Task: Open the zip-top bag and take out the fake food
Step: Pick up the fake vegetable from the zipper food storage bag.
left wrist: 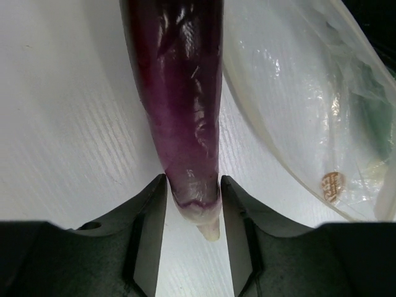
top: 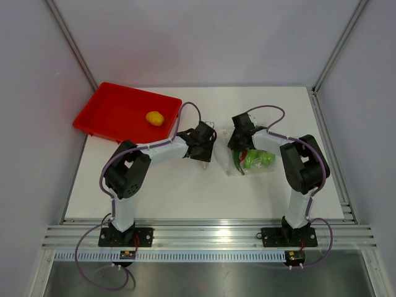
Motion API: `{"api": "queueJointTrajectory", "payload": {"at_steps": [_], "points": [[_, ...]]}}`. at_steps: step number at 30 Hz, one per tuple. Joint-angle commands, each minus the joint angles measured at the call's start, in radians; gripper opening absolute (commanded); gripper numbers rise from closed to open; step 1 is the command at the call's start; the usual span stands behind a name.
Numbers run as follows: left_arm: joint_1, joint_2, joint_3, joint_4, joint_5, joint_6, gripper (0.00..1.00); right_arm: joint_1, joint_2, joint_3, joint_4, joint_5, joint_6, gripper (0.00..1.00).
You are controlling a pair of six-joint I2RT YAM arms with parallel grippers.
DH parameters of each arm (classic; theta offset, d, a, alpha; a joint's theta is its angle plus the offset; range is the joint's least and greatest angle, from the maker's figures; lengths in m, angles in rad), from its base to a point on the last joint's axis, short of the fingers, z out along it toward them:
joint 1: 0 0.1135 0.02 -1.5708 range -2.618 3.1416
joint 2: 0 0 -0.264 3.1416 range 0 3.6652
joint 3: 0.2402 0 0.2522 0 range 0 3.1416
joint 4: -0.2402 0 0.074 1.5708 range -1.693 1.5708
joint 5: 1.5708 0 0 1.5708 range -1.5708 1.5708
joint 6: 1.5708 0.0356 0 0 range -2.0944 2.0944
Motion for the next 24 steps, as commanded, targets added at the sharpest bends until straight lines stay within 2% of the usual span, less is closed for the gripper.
{"api": "queueJointTrajectory", "payload": {"at_steps": [1, 4, 6, 10, 18, 21, 24], "points": [[-0.001, -0.034, -0.011, 0.067, -0.073, 0.004, 0.46, -0.009, -0.026, -0.003, 0.002, 0.008, -0.014, 0.24], [-0.001, -0.038, -0.014, 0.081, -0.072, 0.010, 0.53, -0.009, -0.029, -0.006, 0.003, 0.004, -0.014, 0.24], [-0.001, -0.037, -0.015, 0.082, -0.075, 0.008, 0.62, -0.009, -0.029, -0.004, 0.006, -0.001, -0.012, 0.24], [-0.001, -0.032, -0.006, 0.087, -0.100, 0.007, 0.67, -0.008, -0.027, -0.004, 0.008, -0.009, -0.015, 0.24], [-0.001, 0.034, 0.058, 0.045, -0.130, 0.004, 0.64, -0.009, -0.026, -0.004, 0.011, -0.010, -0.012, 0.24], [0.000, 0.055, 0.077, 0.039, -0.132, 0.007, 0.60, -0.009, -0.024, -0.003, 0.009, -0.012, -0.014, 0.24], [0.000, 0.067, 0.088, 0.033, -0.121, 0.010, 0.45, -0.008, -0.023, -0.001, 0.009, -0.015, -0.014, 0.24]]}}
